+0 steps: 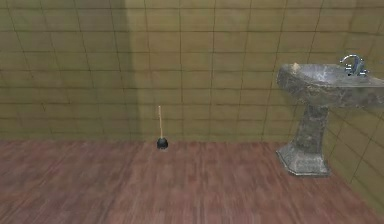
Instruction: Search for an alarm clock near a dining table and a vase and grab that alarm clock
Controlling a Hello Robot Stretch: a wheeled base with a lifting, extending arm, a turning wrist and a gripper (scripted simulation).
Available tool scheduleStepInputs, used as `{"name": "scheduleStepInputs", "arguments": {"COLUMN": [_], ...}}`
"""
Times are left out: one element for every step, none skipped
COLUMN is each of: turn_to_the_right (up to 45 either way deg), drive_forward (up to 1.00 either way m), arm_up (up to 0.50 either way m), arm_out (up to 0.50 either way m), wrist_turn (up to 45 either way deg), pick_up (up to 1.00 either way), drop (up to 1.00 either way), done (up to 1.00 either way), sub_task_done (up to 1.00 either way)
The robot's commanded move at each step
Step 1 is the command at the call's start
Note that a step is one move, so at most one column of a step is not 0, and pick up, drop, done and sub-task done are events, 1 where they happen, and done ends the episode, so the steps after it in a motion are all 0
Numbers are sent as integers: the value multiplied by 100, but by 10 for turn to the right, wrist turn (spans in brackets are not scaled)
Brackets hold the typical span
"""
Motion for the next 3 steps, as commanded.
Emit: {"name": "scheduleStepInputs", "arguments": {"turn_to_the_right": [0,-450,-60], "drive_forward": [25,0,0], "arm_up": [0,0,0], "arm_out": [0,0,0], "wrist_turn": [0,0,0], "pick_up": [0,0,0], "drop": [0,0,0], "done": [0,0,0], "sub_task_done": [0,0,0]}}
